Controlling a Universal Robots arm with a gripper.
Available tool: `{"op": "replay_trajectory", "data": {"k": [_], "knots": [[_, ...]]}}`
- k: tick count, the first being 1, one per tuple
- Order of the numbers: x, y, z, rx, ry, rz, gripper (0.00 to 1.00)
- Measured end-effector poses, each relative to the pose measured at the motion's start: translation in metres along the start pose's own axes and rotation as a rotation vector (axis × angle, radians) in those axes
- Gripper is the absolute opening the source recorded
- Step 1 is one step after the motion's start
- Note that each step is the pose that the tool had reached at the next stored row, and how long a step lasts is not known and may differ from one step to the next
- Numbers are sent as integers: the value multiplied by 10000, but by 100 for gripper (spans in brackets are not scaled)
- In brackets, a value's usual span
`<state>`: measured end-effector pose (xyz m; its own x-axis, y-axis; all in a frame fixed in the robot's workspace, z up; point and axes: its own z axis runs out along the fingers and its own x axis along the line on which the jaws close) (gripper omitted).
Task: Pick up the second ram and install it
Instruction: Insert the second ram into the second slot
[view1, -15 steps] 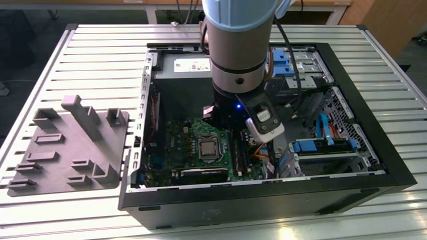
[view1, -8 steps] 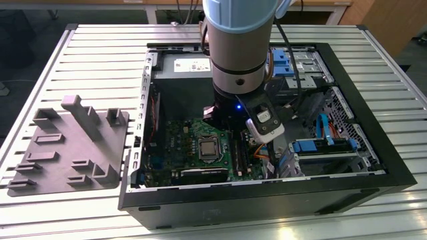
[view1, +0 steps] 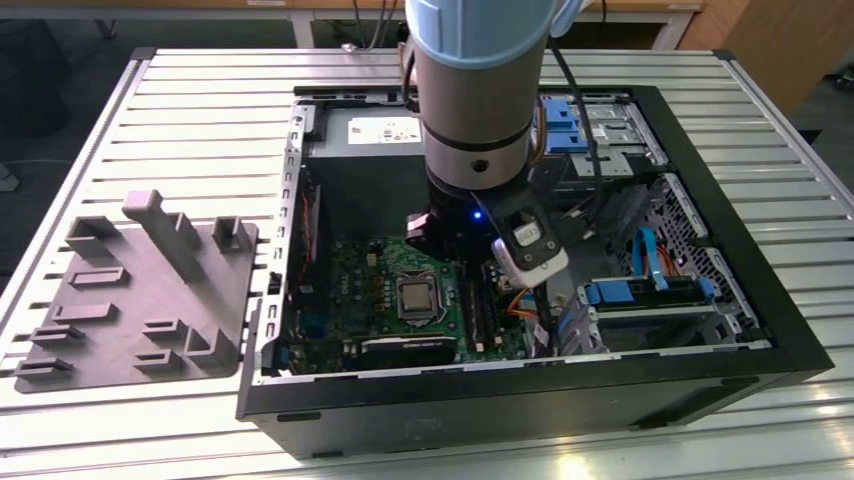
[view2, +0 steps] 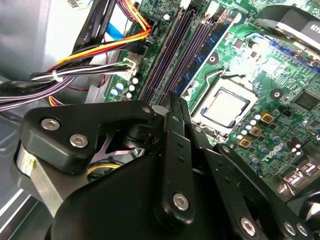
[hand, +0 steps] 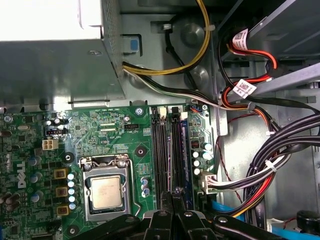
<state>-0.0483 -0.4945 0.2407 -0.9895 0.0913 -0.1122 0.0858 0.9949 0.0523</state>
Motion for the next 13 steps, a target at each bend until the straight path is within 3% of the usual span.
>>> {"op": "replay_trajectory", "data": {"k": [13], "knots": [[1, 11, 52, -34, 14, -272, 12]]}}
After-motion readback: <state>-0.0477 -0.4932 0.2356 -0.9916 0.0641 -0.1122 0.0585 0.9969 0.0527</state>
